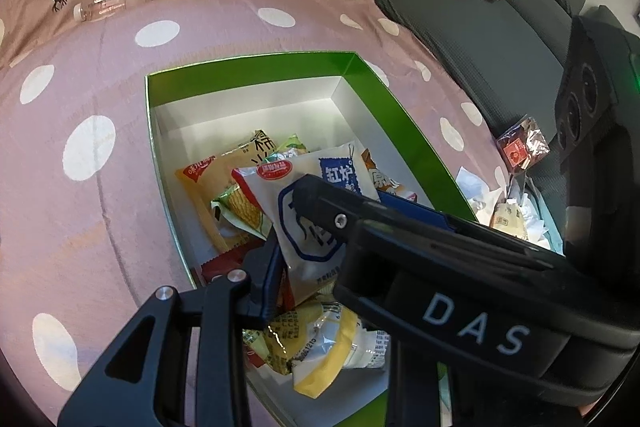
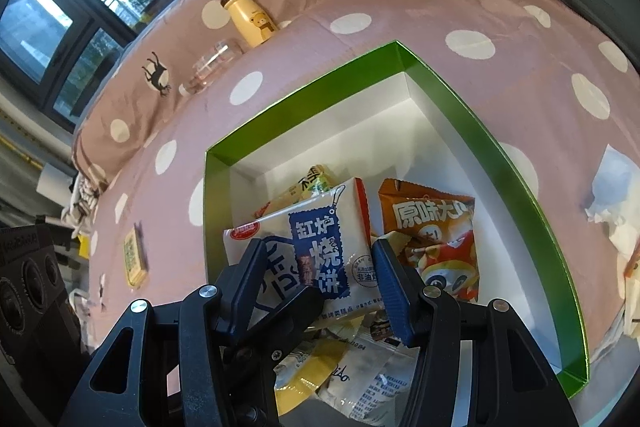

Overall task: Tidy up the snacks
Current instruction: 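Open the right gripper to drop the white-and-blue packet into the box, then move the left gripper to the SODA CRACKER pack and close on it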

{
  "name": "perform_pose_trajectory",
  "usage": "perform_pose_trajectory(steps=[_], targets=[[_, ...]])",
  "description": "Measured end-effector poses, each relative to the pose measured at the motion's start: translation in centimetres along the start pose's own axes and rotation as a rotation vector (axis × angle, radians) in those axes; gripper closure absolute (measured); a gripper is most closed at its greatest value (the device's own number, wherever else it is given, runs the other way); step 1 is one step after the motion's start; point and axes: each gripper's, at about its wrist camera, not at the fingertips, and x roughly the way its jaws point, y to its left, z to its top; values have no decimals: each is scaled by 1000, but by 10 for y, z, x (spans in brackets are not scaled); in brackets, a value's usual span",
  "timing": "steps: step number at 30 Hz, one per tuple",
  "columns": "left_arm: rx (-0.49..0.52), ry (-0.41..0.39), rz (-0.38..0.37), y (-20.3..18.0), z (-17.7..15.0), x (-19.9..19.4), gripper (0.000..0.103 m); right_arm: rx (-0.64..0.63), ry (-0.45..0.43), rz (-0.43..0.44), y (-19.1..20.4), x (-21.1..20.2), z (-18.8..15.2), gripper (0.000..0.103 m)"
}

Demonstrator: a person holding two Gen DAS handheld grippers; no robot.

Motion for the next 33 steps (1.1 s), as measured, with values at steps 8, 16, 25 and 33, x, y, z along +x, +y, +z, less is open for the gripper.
perform_pose_trajectory(steps=[8, 16, 25, 33], targets=[[-17, -10, -1, 4, 0, -7, 71, -6, 0, -6, 5, -2, 1, 44], [-49, -123, 29, 38, 8, -57, 45, -131, -74, 27, 51, -23, 5, 20], [-214, -245, 227, 141, 0, -129, 32, -292, -93, 109, 147, -11, 2, 19], [-412, -233, 379, 245, -28, -151, 32, -389, -29, 175, 224, 57, -20, 19]])
